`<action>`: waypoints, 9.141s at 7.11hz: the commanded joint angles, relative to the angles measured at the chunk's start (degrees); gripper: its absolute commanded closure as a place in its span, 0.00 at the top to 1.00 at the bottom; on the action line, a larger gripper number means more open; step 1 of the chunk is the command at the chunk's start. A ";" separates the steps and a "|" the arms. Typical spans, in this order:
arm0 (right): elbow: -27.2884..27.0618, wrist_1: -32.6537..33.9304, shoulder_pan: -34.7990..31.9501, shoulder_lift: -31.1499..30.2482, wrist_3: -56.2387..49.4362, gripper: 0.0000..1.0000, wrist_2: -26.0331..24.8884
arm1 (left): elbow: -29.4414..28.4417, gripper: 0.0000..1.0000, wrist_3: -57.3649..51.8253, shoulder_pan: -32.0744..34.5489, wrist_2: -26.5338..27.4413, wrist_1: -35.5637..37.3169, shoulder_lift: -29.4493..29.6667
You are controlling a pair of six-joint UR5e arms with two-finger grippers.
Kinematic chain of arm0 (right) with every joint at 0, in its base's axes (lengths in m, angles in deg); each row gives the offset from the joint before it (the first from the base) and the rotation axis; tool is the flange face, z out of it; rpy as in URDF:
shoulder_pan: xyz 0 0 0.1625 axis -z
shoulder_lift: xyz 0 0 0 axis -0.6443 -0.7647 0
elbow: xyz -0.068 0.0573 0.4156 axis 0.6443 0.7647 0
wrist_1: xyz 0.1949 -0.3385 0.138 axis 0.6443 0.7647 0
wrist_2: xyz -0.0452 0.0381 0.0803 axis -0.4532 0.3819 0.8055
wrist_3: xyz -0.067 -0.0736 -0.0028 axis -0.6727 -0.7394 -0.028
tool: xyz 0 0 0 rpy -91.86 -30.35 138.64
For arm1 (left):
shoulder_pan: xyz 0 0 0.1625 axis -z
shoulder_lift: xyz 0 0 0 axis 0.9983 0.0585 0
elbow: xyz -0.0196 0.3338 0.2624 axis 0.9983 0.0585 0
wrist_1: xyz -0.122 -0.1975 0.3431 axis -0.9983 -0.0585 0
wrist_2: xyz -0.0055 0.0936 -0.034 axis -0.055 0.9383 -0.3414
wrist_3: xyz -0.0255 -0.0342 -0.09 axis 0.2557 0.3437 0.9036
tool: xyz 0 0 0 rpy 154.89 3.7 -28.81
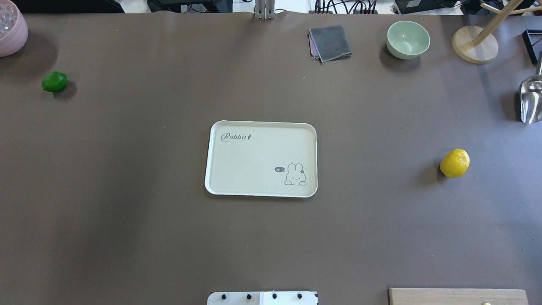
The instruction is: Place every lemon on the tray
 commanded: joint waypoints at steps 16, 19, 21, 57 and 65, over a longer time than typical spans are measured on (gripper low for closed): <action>-2.37 -17.58 8.44 7.73 19.85 1.00 -4.93 | -36.80 0.98 -0.11 -23.72 9.66 -47.93 24.66; -2.37 -17.58 8.44 7.73 19.76 1.00 -4.93 | -43.06 0.98 -0.11 -26.65 16.53 -47.94 26.43; -2.37 -17.58 8.44 7.73 19.76 1.00 -4.93 | -45.54 0.97 -0.11 -26.83 20.07 -47.94 27.49; 0.95 -28.62 30.29 7.47 72.33 0.97 -22.38 | -10.56 0.98 35.74 -34.74 9.70 -47.24 16.94; 6.85 -34.10 42.53 8.08 84.71 0.93 -33.75 | -10.83 0.98 35.75 -34.83 9.78 -47.15 17.38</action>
